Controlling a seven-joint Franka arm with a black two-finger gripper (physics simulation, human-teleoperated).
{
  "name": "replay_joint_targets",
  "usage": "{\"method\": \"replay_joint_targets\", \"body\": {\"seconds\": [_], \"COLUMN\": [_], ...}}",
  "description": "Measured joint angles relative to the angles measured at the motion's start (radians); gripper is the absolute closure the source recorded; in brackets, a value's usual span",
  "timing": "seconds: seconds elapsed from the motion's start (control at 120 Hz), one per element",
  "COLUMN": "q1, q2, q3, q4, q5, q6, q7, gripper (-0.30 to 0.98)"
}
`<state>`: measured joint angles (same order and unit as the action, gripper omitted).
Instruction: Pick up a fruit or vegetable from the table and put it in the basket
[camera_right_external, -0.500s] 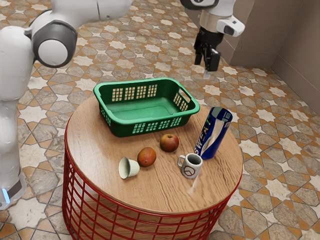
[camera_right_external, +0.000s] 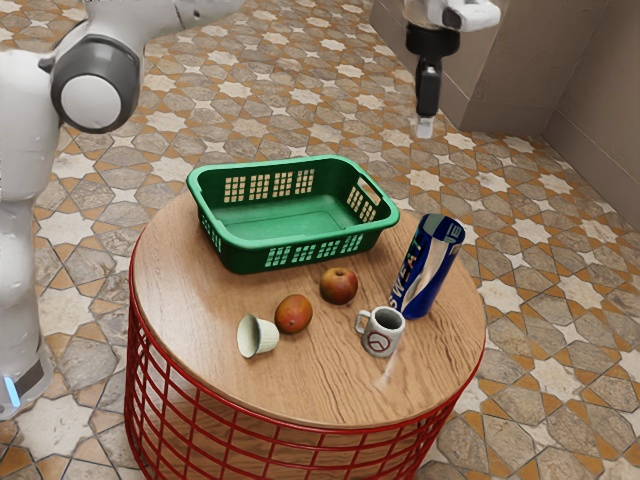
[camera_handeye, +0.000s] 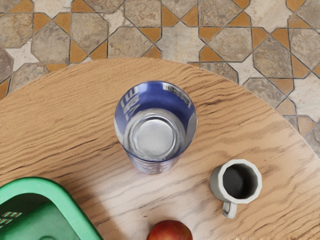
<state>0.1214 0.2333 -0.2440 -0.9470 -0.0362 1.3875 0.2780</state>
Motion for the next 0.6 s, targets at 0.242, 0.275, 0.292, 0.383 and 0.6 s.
{"method": "replay_joint_targets", "body": {"seconds": [0.242,0.275,0.292,0.383,0.6], "q1": [-0.077,-0.079,-0.080,-0.080,-0.096], "q2": [0.025,0.022,0.021,0.002,-0.038], "q3": [-0.008,-0.008,-0.008,0.023,0.103], "q4": [-0.252,-0.301,-0.326,-0.460,-0.632], "q5": [0.037,0.044,0.047,0.052,0.038], "q6": [0.047,0.070,0.082,0.156,0.292], "q7": [0.274,0.305,0.319,0.394,0.579], "gripper": [0.00,0.00,0.00,0.00,0.00]}}
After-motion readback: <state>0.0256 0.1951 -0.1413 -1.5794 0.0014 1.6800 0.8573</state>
